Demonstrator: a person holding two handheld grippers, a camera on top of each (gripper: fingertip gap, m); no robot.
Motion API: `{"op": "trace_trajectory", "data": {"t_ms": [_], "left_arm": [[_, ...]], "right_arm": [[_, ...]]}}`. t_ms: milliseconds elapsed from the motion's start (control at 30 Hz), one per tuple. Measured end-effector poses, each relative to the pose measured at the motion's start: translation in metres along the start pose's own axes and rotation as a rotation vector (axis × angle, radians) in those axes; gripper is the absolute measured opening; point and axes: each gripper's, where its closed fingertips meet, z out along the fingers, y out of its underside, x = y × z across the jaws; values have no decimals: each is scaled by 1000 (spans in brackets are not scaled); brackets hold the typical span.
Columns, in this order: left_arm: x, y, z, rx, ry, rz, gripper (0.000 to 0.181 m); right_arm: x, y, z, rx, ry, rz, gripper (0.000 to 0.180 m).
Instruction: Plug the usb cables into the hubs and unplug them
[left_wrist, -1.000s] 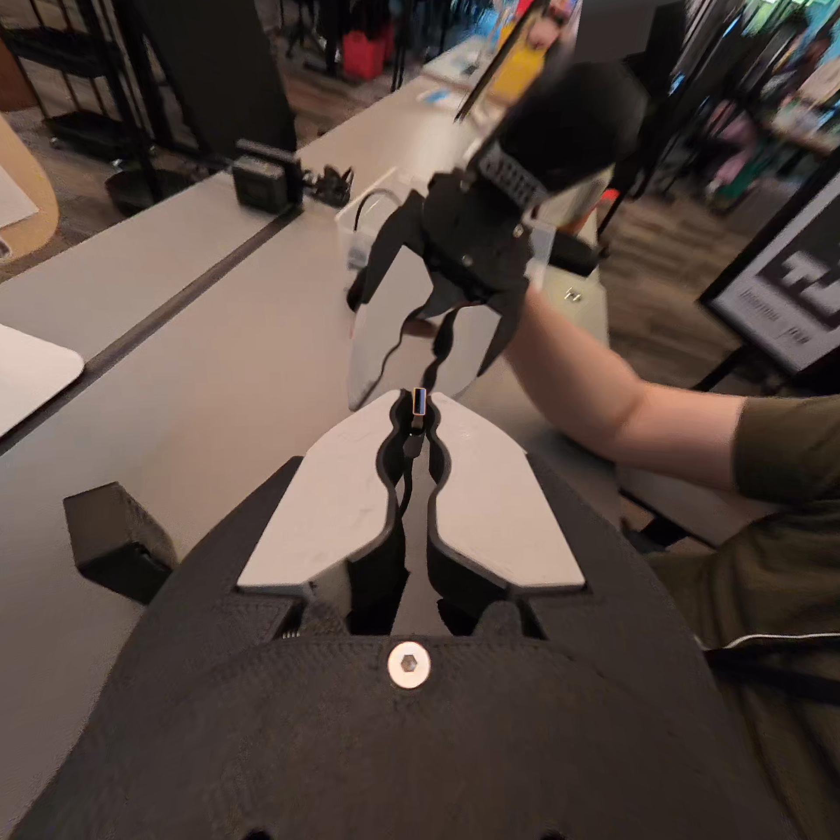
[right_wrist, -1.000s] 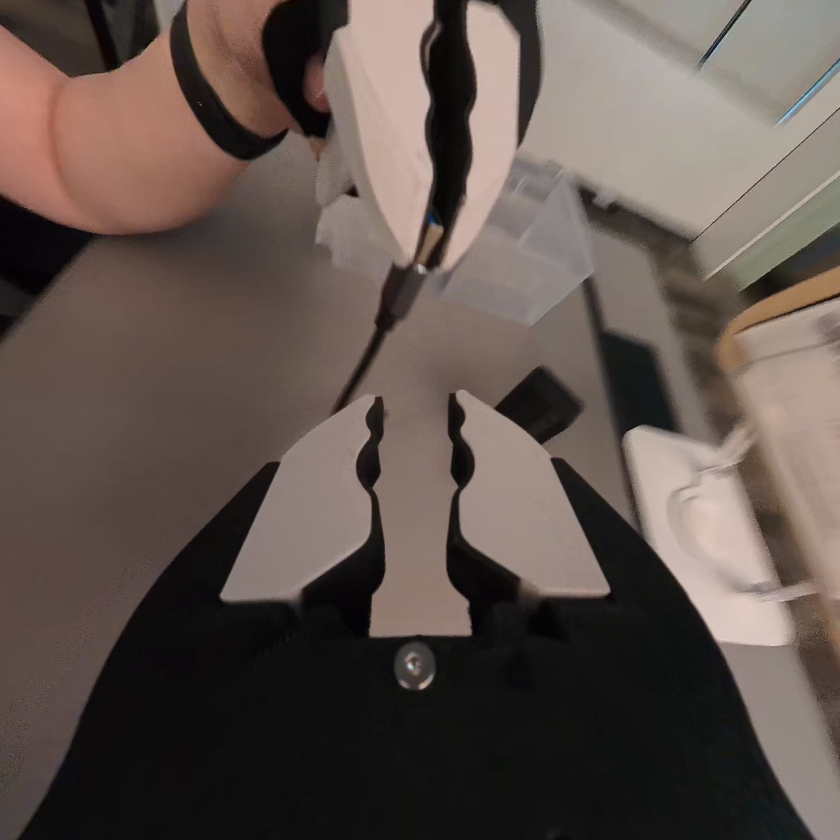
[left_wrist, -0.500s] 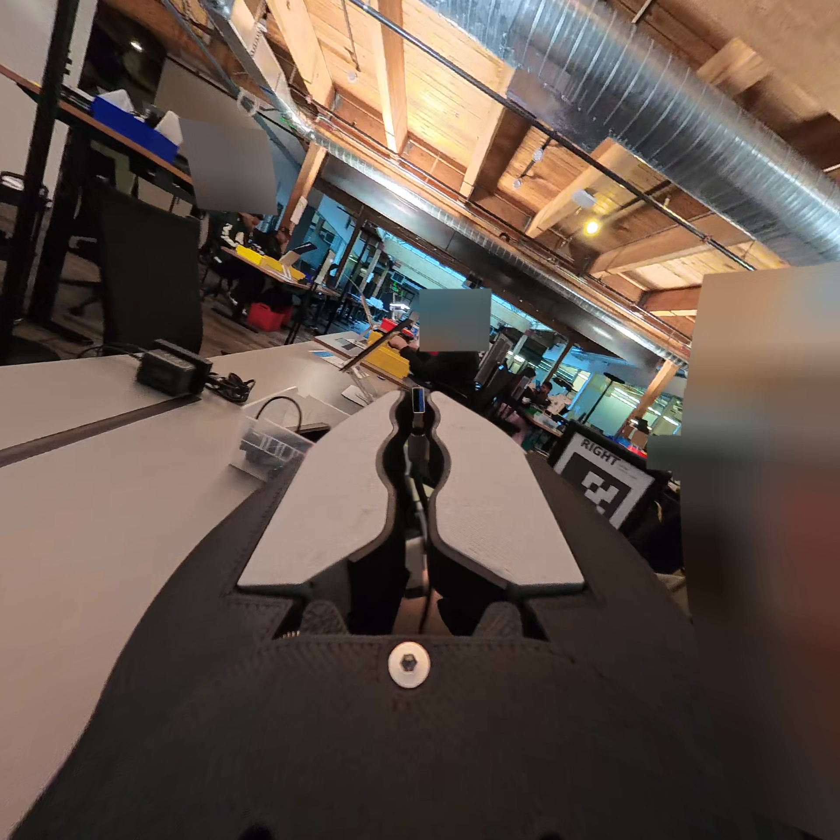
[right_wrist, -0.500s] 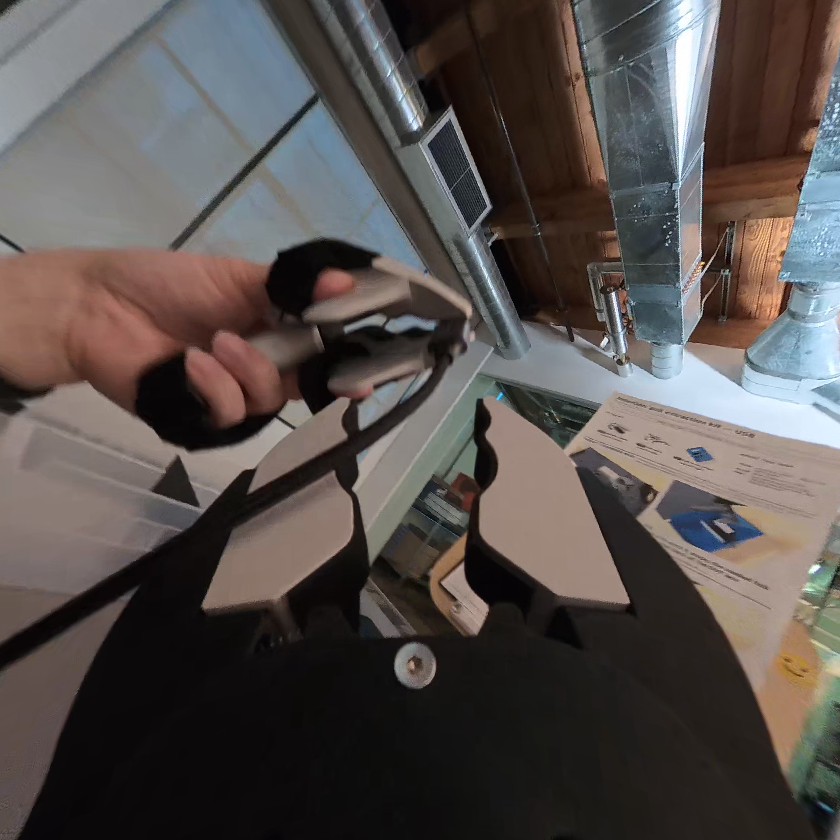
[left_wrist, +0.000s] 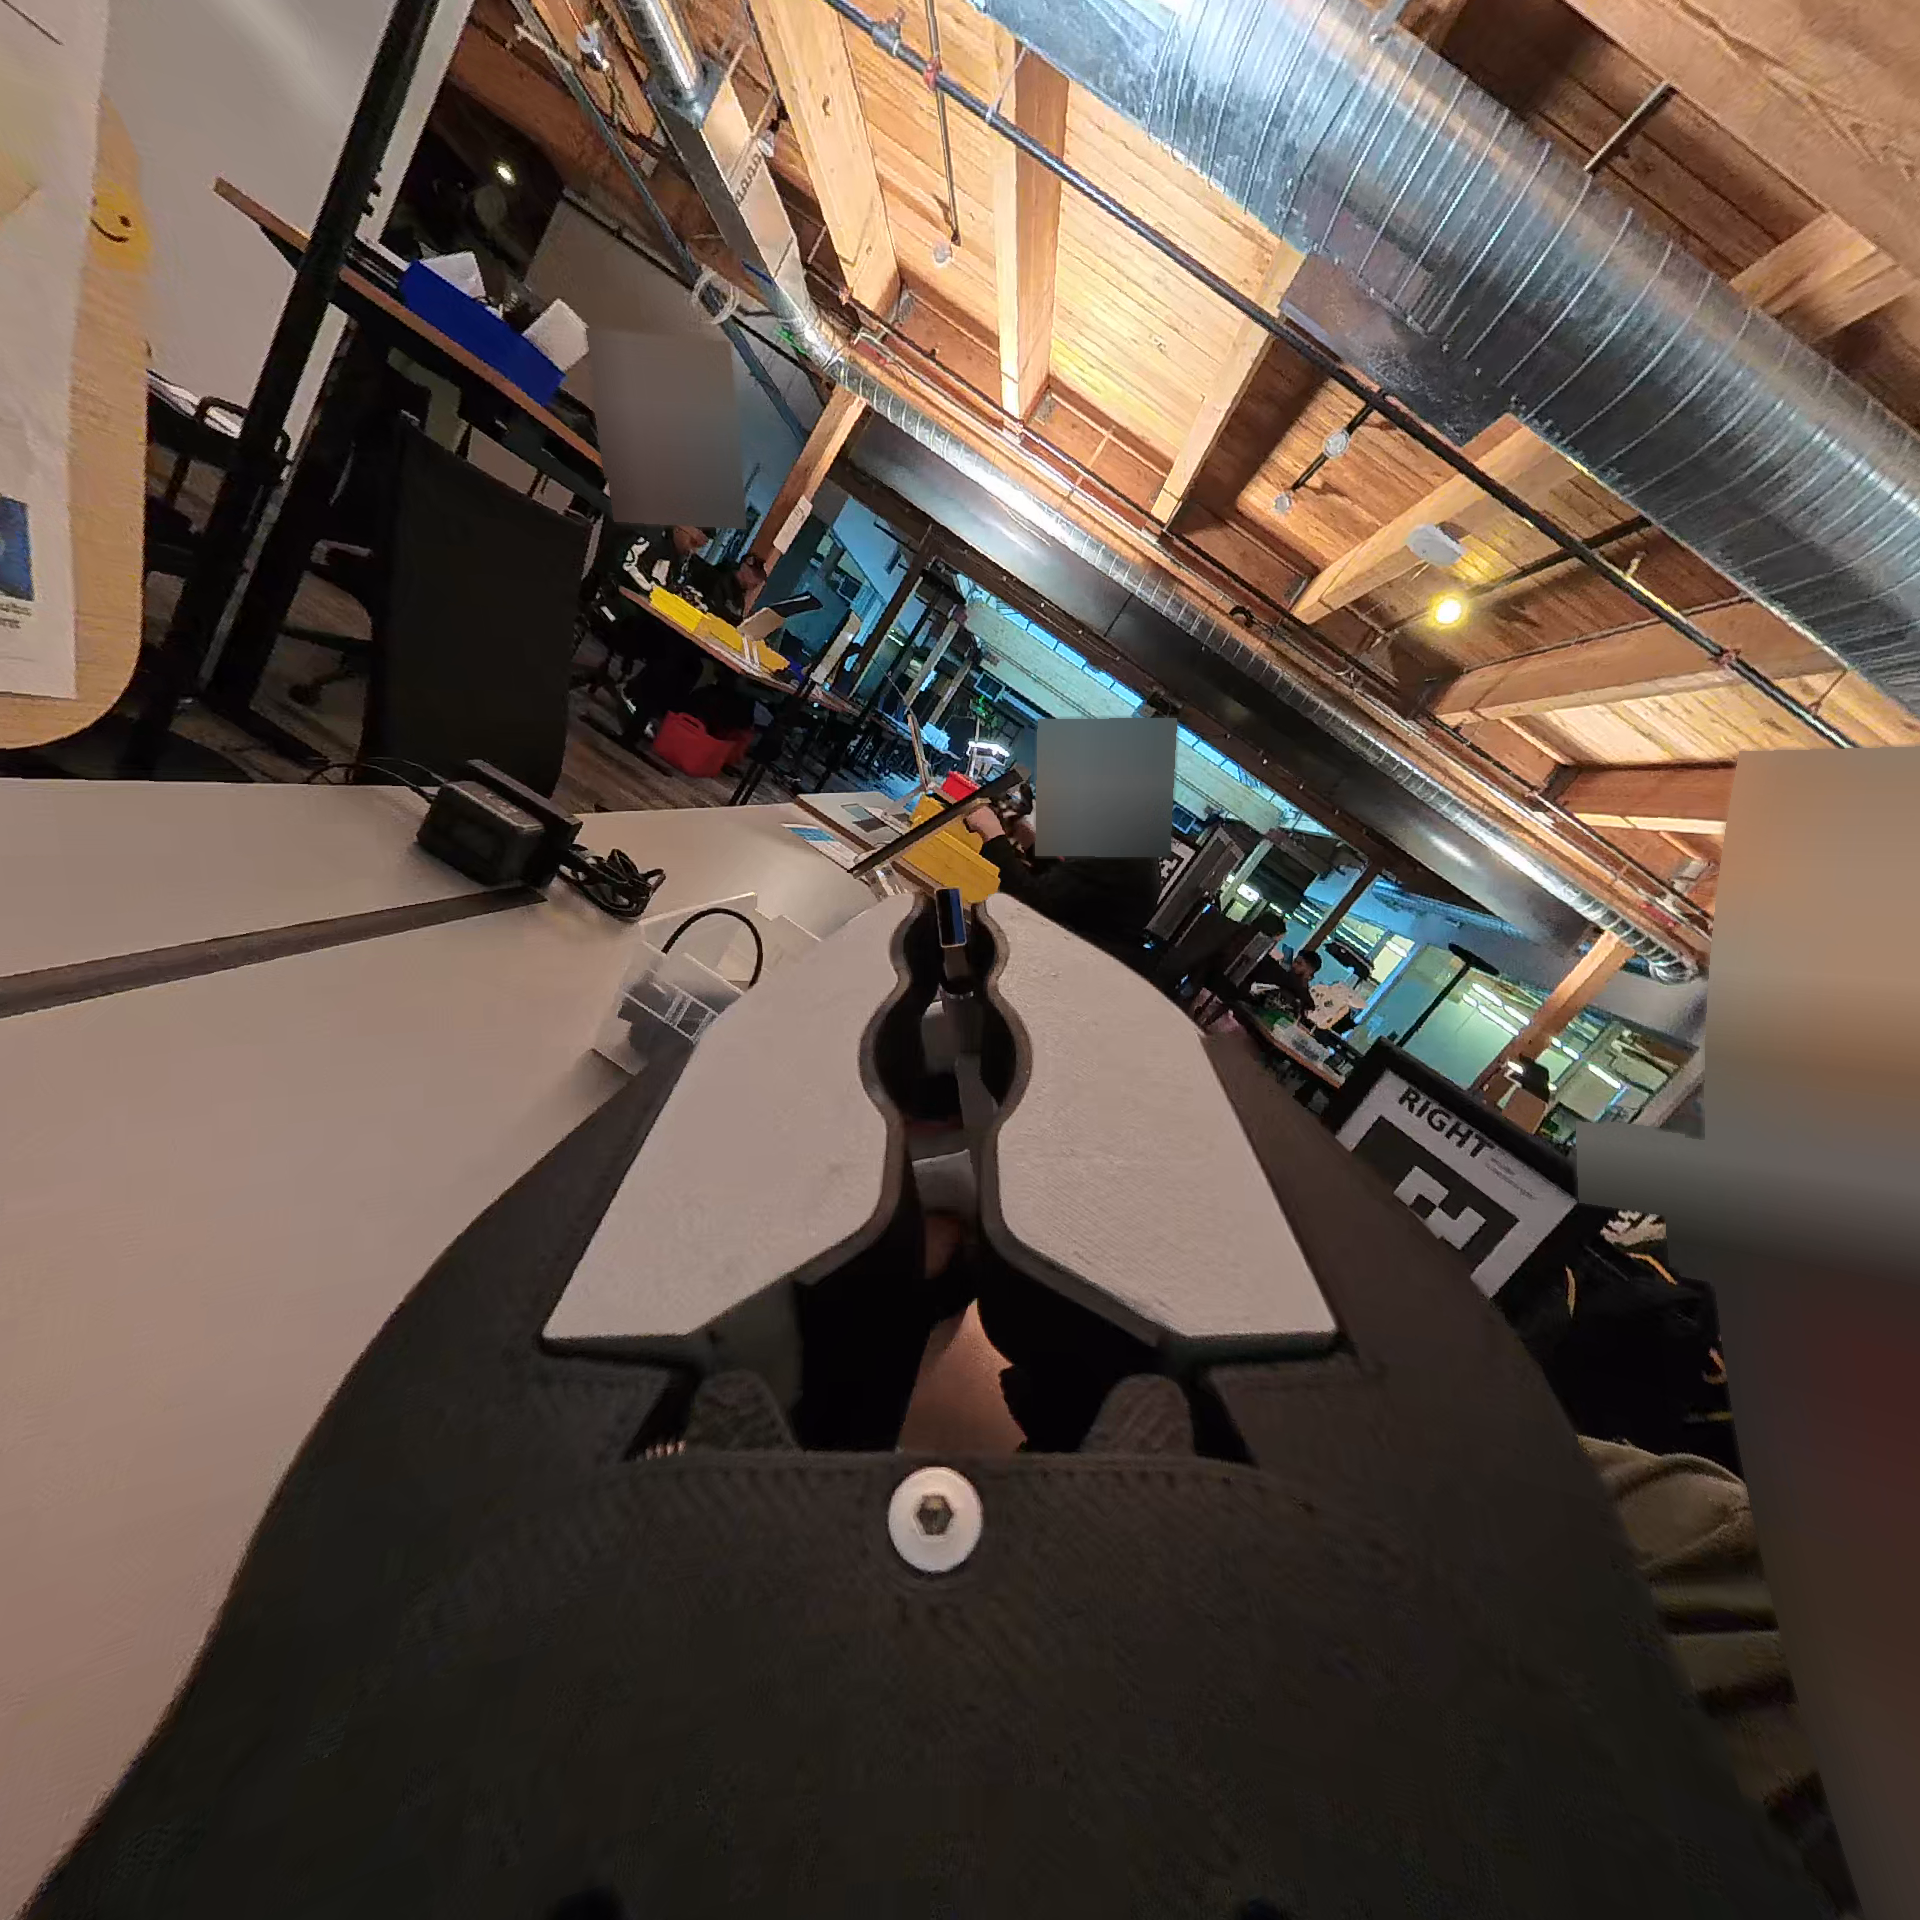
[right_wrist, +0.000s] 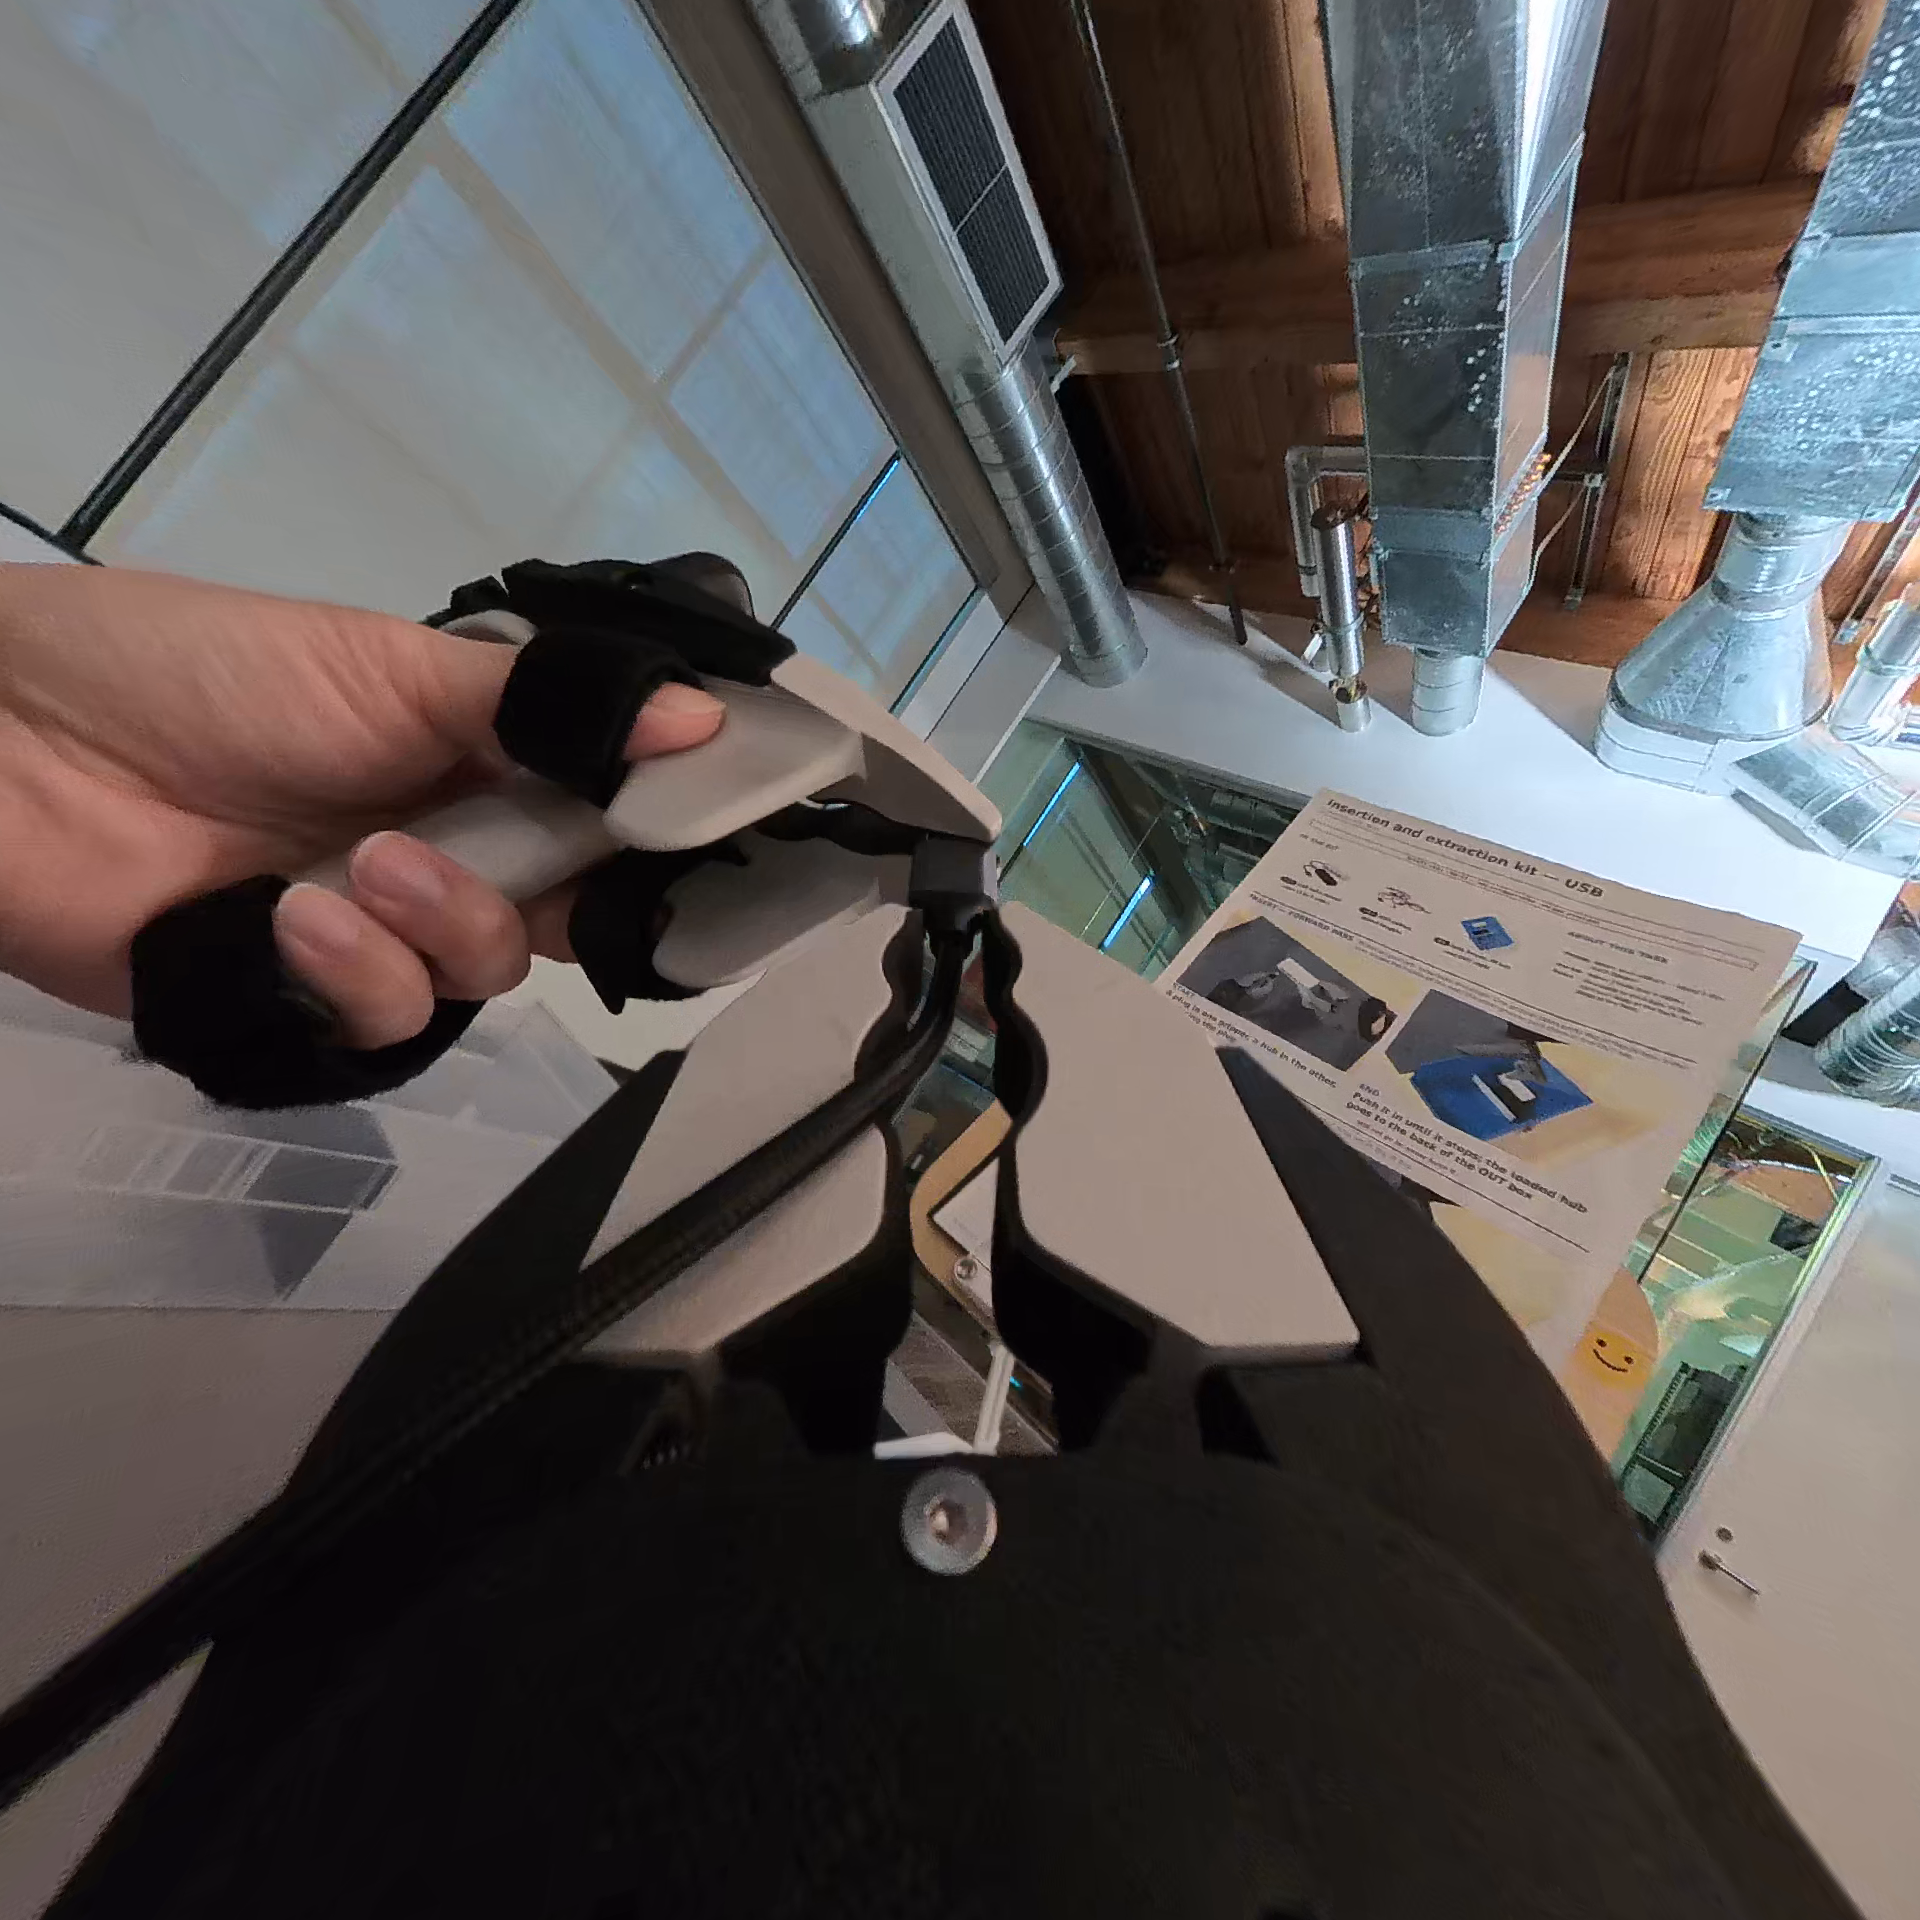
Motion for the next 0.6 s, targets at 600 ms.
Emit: {"op": "trace_trajectory", "data": {"t_ms": [600], "left_arm": [[-32,-42,-38,159,-276,183,34]], "right_arm": [[46,-8,-4,-16,-176,443,9]]}}
